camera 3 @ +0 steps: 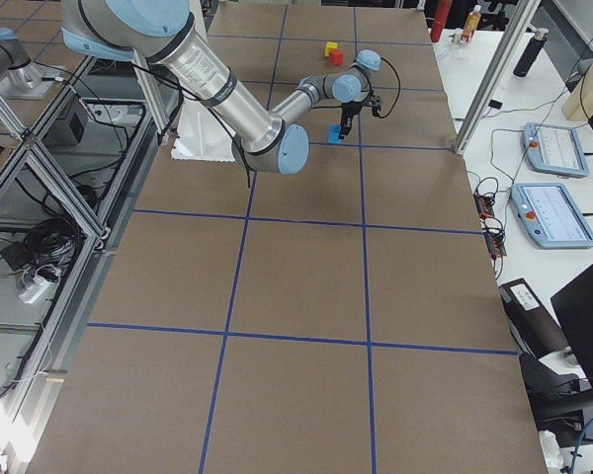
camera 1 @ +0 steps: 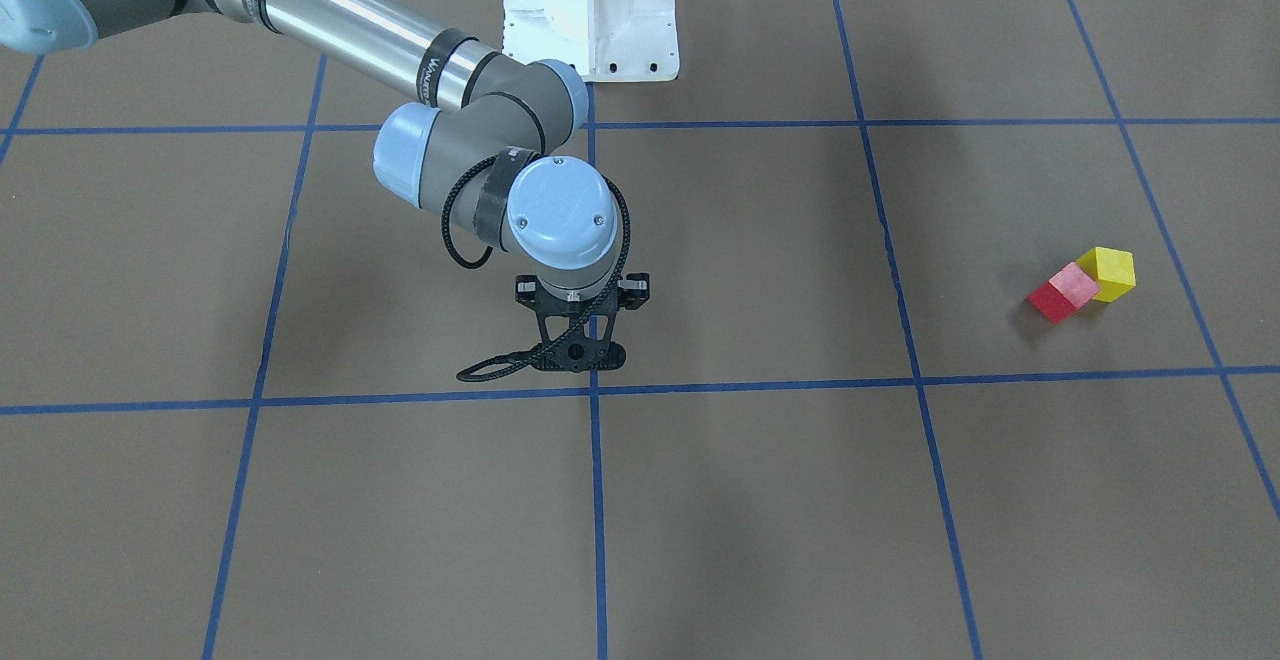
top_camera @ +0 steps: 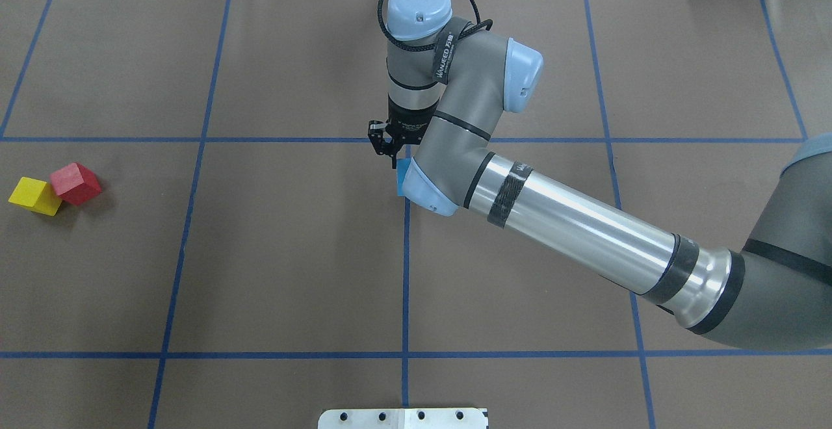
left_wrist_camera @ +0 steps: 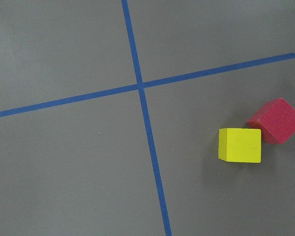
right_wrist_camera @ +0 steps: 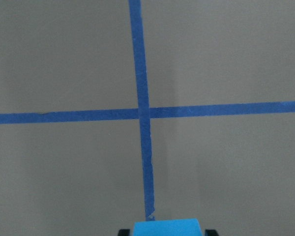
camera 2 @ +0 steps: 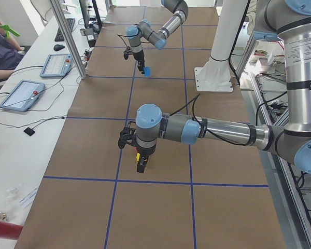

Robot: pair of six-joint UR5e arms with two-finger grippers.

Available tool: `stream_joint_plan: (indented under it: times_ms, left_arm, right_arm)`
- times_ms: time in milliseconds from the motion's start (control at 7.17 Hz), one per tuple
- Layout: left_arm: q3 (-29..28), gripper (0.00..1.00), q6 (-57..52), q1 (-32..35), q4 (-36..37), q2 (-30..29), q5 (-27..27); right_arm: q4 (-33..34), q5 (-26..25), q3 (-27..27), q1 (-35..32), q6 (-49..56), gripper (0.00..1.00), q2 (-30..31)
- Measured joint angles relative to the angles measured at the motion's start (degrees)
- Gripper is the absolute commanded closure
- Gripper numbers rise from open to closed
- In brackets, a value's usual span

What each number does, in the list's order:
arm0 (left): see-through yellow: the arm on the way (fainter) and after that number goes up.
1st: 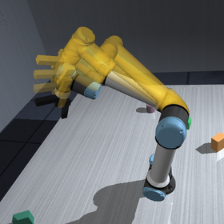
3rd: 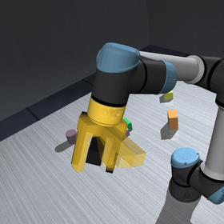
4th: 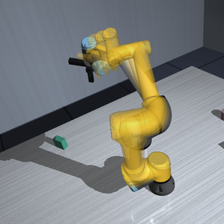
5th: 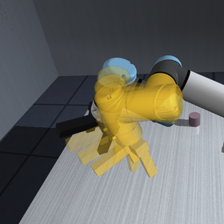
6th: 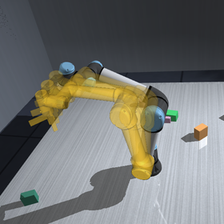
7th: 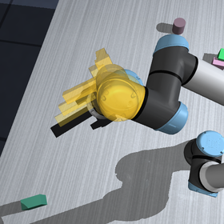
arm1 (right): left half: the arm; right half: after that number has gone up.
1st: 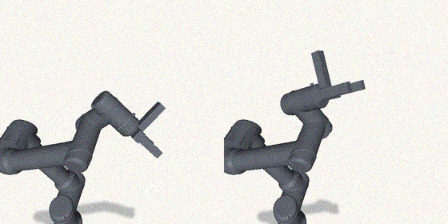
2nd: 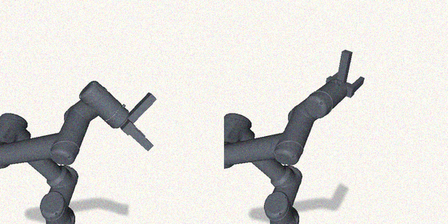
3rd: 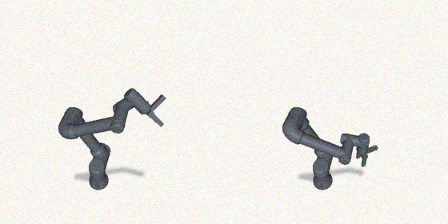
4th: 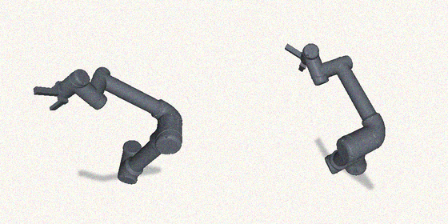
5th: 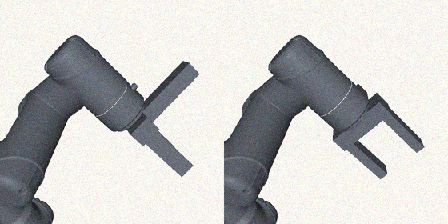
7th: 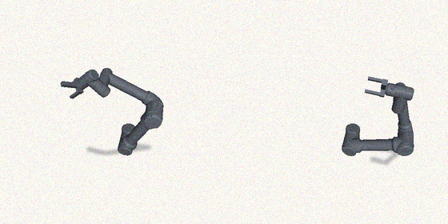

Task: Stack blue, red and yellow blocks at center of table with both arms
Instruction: 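Carry the blue cube with the right gripper to the table center, then release the blue cube at center and raise the right gripper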

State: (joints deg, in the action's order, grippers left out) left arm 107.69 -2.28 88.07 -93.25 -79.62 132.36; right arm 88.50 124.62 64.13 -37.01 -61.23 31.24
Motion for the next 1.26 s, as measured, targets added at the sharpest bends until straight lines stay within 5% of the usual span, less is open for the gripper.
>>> stream_joint_plan:
  times_ms: [140, 279, 419, 977, 1256]
  left_arm:
    - [-0.06, 0.0, 0.0, 0.0, 0.0, -0.01, 0.0]
    - [-0.09, 0.0, 0.0, 0.0, 0.0, -0.01, 0.0]
    - [-0.1, 0.0, 0.0, 0.0, 0.0, -0.01, 0.0]
    - [0.04, 0.0, 0.3, -0.15, 0.35, -0.37, -0.07]
    - [1.64, 0.0, 7.73, -1.25, 0.35, -1.87, 0.21]
  right_arm:
    - [-0.42, -0.47, -0.51, 0.47, -0.02, 1.0, -0.06]
    - [-0.72, -0.75, -0.78, 0.78, -0.09, 0.34, -0.07]
    - [-1.58, -0.88, -0.91, 1.03, -0.51, 0.01, 0.03]
    - [-4.17, -2.77, 0.16, 1.41, -1.32, 0.01, 1.22]
    - [-3.63, -1.49, 6.11, -2.21, -0.9, 0.01, 4.28]
